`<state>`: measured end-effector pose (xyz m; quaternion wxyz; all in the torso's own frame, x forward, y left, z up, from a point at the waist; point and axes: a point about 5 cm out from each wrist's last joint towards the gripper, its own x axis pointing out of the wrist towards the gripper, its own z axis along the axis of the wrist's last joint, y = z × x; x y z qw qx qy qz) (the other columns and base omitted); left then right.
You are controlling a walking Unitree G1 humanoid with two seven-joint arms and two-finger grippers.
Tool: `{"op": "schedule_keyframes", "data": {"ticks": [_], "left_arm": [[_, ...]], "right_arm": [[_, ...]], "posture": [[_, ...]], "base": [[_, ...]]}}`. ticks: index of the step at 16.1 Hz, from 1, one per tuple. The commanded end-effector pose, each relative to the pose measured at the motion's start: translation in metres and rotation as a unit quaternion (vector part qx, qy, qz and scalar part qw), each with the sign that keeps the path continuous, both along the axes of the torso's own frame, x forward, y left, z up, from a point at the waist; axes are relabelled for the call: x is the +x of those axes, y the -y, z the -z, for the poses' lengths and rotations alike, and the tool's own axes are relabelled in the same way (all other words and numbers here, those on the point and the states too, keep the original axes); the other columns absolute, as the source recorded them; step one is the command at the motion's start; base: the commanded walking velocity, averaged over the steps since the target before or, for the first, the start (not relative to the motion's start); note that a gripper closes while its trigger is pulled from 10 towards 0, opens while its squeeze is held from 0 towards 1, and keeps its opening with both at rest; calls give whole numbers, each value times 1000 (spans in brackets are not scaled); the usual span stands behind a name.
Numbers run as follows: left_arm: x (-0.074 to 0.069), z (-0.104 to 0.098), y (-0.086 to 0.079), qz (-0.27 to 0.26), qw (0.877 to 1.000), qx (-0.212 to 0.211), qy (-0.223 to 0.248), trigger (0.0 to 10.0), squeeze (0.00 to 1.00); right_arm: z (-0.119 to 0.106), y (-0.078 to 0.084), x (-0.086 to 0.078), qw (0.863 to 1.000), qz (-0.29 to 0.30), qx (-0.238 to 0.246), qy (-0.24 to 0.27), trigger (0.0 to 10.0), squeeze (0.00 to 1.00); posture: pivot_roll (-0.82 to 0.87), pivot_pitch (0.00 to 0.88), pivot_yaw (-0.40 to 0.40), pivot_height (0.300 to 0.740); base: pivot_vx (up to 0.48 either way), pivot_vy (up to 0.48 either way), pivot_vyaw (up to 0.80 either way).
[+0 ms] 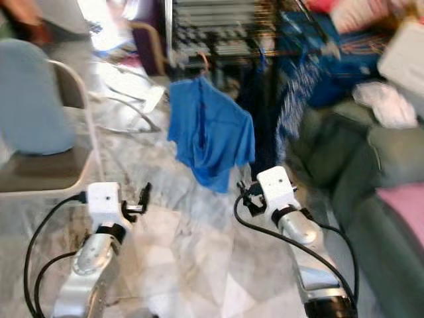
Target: Hang hanger
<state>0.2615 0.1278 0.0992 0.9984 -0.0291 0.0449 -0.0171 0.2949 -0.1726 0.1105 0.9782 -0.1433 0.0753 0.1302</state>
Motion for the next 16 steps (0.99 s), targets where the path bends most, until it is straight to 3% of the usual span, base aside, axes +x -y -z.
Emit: {"op": "schedule_keyframes", "data": {"ticks": [1,5,7,11,13,16], "left_arm": [[0,1,-4,-7,1000,5,-5,10000,0],[1,12,-11,-12,999,10,-29,10000,0],[4,18,-21,-21,999,18,-42,10000,0],[20,28,-54,-65,993,70,-65,10000,0],[25,29,-73,-95,990,75,-68,10000,0],[29,48,-96,-118,980,109,-121,10000,0]], "right_arm": [[-2,-5,0,1000,-9,6,3,10000,0],[6,-1,2,1000,11,16,-14,10000,0],[6,0,10,996,42,78,-31,10000,0],[-2,1,36,996,43,70,-16,10000,0],[-3,4,46,996,51,73,-16,10000,0],[7,11,56,993,78,87,-32,10000,0]], "posture": [[-114,76,18,740],[-109,65,22,740],[-101,47,25,740],[-83,0,26,740],[-76,0,27,740],[-72,0,37,740]], "base": [[0,-382,800],[0,0,0],[0,0,0],[0,0,0],[0,0,0],[0,0,0]]}}
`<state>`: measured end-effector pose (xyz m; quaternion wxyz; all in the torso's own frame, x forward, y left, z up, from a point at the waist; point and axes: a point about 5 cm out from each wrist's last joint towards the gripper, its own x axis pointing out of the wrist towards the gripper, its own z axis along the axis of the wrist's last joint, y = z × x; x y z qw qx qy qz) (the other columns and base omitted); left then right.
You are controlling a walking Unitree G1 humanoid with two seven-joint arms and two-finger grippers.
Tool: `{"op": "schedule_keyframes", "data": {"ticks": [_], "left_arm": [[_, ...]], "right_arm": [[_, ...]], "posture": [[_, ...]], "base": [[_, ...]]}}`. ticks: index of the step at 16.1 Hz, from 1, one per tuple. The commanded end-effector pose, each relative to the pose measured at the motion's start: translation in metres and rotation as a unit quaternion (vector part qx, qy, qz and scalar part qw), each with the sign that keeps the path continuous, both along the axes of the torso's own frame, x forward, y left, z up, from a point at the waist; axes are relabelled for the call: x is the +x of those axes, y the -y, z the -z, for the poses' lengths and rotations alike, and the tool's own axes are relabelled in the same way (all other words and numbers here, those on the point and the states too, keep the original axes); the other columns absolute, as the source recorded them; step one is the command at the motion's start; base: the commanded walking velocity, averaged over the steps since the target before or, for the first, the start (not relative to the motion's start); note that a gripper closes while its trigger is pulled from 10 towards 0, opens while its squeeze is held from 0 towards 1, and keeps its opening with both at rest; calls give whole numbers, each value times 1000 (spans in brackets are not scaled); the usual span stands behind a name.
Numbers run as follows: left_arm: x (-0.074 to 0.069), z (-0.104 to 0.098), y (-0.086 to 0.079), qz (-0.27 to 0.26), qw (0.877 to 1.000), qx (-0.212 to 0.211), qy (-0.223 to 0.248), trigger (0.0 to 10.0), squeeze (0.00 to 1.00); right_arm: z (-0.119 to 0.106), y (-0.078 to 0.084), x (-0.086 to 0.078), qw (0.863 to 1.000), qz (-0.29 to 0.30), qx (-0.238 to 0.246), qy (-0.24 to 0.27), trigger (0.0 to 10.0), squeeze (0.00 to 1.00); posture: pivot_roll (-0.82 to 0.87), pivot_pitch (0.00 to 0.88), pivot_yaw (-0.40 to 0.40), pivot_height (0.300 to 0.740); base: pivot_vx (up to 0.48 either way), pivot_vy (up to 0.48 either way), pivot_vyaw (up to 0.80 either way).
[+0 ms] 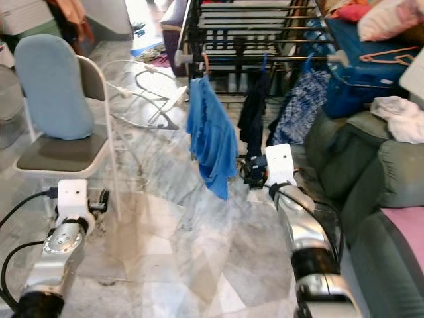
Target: Hang hanger
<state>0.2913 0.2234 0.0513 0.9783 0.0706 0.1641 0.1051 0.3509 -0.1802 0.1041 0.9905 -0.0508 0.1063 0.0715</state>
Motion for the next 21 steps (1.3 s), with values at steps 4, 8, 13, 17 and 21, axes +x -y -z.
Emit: {"op": "schedule_keyframes", "data": {"ticks": [4,8,13,17,21], "left_arm": [[-16,48,-25,-7,992,-14,-127,10000,0],[-53,84,-35,-24,973,-29,-226,10000,0],[-100,119,-26,-32,950,-57,-304,10000,0],[-105,126,-12,-28,946,-69,-315,10000,0],[-88,120,2,-28,954,-62,-293,10000,0]], "right_arm": [[42,8,-5,993,52,51,-96,10000,0],[85,12,-34,982,66,21,-176,10000,0],[112,26,-60,959,115,88,-243,10000,0],[127,32,-78,954,104,44,-276,10000,0],[142,33,-96,935,110,71,-329,10000,0]], "posture": [[-65,0,52,740],[-71,0,51,740],[-107,0,44,740],[-101,0,33,740],[-107,0,36,740]], "base": [[0,0,0],[0,0,0],[0,0,0],[0,0,0],[0,0,0]]}}
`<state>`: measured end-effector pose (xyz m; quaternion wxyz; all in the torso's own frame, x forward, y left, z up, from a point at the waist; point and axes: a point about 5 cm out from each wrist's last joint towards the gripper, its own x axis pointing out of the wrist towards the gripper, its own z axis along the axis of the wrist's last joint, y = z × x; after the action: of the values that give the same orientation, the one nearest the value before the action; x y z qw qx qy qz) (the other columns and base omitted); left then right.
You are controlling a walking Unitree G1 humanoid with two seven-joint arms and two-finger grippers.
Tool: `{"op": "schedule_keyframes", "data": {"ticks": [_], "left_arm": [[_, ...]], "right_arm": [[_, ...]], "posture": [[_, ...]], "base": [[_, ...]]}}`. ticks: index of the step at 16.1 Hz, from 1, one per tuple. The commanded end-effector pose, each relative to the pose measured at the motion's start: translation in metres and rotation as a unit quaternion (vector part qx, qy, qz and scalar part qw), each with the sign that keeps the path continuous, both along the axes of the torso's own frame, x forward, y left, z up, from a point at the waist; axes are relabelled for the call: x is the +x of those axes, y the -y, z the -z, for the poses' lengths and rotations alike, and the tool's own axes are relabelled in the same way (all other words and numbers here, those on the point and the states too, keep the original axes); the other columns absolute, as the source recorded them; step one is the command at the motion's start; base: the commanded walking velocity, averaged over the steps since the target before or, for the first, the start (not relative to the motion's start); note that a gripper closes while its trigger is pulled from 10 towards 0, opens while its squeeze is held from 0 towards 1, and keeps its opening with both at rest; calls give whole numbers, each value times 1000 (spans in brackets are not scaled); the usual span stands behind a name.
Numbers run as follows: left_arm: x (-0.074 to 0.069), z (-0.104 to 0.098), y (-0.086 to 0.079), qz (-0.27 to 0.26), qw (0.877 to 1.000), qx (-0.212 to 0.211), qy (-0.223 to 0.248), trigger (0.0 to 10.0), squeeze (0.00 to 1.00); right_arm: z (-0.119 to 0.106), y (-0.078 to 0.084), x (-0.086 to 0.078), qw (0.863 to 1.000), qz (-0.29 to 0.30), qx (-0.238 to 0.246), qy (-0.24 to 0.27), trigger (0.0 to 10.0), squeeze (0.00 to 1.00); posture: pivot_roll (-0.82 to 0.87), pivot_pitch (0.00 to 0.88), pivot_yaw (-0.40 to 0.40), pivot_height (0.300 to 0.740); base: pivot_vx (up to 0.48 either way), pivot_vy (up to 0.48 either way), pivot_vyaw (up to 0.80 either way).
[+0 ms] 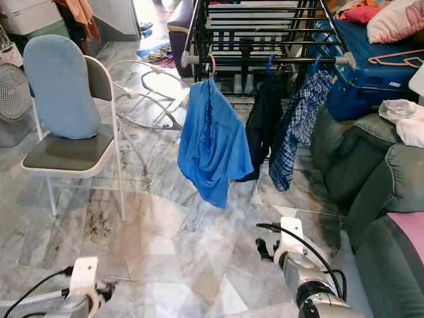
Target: Hang hanger
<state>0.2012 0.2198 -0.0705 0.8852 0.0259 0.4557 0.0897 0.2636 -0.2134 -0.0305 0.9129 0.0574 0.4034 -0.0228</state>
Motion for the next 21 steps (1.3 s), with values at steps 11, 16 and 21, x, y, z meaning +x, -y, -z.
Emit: {"op": "schedule_keyframes", "data": {"ticks": [11,16,21], "left_arm": [[35,-17,20,20,999,8,26,10000,0],[21,-13,-6,-6,999,34,11,10000,0],[9,-11,-25,-24,999,46,6,10000,0]], "right_arm": [[34,-12,-45,997,-4,2,-71,10000,0],[30,-8,-41,998,-11,-18,-53,10000,0],[26,-8,-34,998,-30,-33,-40,10000,0]], "posture": [[-108,0,75,740],[-100,0,70,740],[-78,0,54,740]], "base": [[0,0,0],[0,0,0],[0,0,0]]}}
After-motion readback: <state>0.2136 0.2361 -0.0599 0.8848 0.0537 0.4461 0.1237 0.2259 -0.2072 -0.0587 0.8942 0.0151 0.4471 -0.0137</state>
